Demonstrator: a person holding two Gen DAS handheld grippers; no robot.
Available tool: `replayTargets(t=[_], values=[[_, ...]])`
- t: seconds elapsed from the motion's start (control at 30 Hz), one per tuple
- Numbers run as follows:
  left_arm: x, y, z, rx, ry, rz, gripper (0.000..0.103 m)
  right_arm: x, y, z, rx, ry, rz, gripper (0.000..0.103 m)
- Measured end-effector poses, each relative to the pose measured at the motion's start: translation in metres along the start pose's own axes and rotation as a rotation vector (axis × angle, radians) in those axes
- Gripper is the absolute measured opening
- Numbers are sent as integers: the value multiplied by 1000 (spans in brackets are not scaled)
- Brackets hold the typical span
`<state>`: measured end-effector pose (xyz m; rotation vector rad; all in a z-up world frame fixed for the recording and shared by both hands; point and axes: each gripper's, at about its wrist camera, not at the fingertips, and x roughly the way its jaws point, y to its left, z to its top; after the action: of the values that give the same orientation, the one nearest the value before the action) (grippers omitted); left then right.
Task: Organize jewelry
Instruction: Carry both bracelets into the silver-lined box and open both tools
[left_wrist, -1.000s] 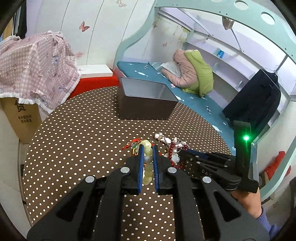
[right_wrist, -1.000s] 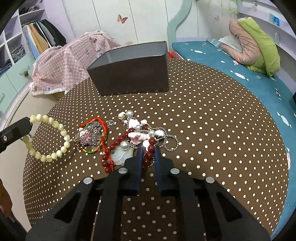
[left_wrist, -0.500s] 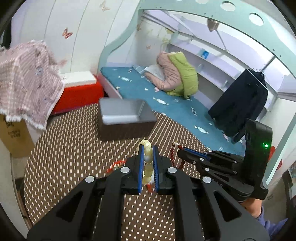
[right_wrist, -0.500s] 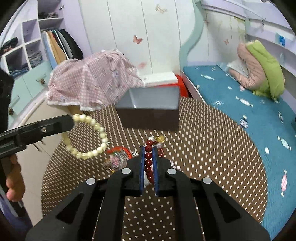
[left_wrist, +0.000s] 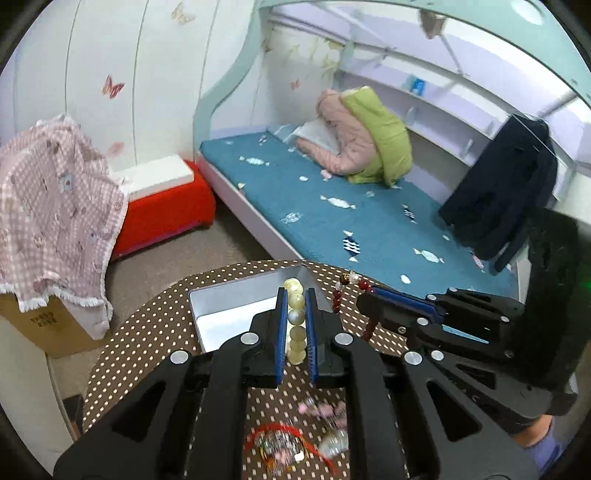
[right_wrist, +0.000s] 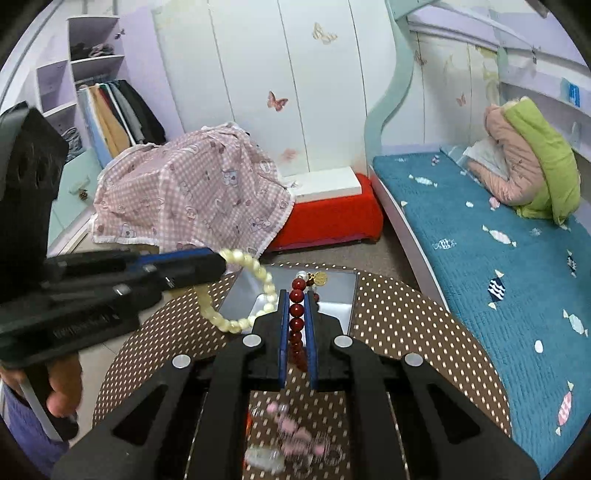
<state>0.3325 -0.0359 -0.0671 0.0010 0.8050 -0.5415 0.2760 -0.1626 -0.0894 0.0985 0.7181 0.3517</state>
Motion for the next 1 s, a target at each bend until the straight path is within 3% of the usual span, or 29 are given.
replayTargets(t=[0.2,0.43,0.7,1.0], values=[[69,22,-3,-42,119,24,9,42,-10,7,3,71,-12,7],[109,39,-23,-68,199,51,10,77,-12,1,-4,149,-10,7],[110,49,-28,-89,212,85,14,97,-10,0,-10,197,-5,7],[89,54,-23,-110,147,143,41,112,-13,3,19,251,7,10]])
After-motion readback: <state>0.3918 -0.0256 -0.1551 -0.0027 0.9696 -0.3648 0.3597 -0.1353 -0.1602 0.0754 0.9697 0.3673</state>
